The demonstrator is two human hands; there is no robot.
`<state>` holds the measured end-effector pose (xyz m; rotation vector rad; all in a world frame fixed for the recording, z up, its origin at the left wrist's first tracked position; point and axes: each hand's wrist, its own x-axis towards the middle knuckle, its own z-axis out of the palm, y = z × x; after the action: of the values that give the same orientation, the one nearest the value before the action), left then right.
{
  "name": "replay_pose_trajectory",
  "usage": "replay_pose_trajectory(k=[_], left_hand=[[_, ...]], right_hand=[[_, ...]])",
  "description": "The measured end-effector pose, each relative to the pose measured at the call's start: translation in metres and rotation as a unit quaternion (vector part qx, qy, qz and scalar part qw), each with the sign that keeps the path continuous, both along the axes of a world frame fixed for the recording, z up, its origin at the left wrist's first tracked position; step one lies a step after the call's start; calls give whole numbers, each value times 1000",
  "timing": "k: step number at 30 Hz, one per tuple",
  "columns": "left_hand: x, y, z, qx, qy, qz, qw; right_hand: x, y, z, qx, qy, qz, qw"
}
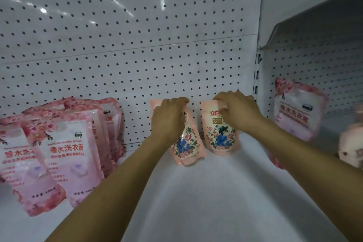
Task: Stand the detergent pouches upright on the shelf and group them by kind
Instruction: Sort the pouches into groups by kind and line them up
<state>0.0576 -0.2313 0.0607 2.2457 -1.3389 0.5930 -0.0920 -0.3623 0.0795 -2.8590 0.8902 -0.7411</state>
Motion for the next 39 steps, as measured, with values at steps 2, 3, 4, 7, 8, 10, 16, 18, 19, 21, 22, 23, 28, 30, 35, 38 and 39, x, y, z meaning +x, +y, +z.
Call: replay_pose_trajectory(k=[2,3,4,7,8,10,16,18,19,21,22,23,28,30,35,38,39], left_hand=[[-1,1,-5,4,-23,7,1000],[-2,1,-6,-2,-40,10,999],[-3,2,-6,-16,-59,7,998],[-3,0,2,-59,-102,-18,993],[-2,-2,5,-57,-116,-25,991],[-2,-8,9,-39,-139,-38,989],[3,-18,-13,18,-163,-46,985],[1,-15,-18,-32,-175,-62,982],[-2,-12,-20,-57,-177,-79,979],[-12,-4,-22,-83,-167,-124,975],[-17,1,-23,-85,-155,-143,974],[-23,7,-26,-84,-140,-156,974],[-51,53,-32,-61,-5,-181,982],[-63,75,-32,-60,66,-181,979],[-91,139,-39,-83,296,-237,922],[-90,181,-47,-128,388,-221,886],[-87,196,-49,-148,409,-214,875]], right_hand=[[-9,4,2,-16,-4,-9,1000],[-15,6,5,-41,-15,-17,999],[-22,8,10,-78,-28,-32,996],[-49,10,32,-199,-3,-145,969],[-58,8,41,-194,31,-201,960],[-74,4,58,-112,86,-285,948],[-90,10,67,-23,42,-265,963],[-94,9,65,-32,-6,-235,971],[-96,10,64,-32,-20,-214,976],[-102,16,62,-20,-29,-181,983],[-105,21,63,-9,-35,-163,986],[-108,27,65,6,-43,-143,989],[-116,63,74,130,-99,-33,986],[-114,81,74,171,-117,19,978],[-87,130,68,203,-105,166,959],[-60,161,63,228,-101,247,936],[-49,171,62,238,-104,269,927]])
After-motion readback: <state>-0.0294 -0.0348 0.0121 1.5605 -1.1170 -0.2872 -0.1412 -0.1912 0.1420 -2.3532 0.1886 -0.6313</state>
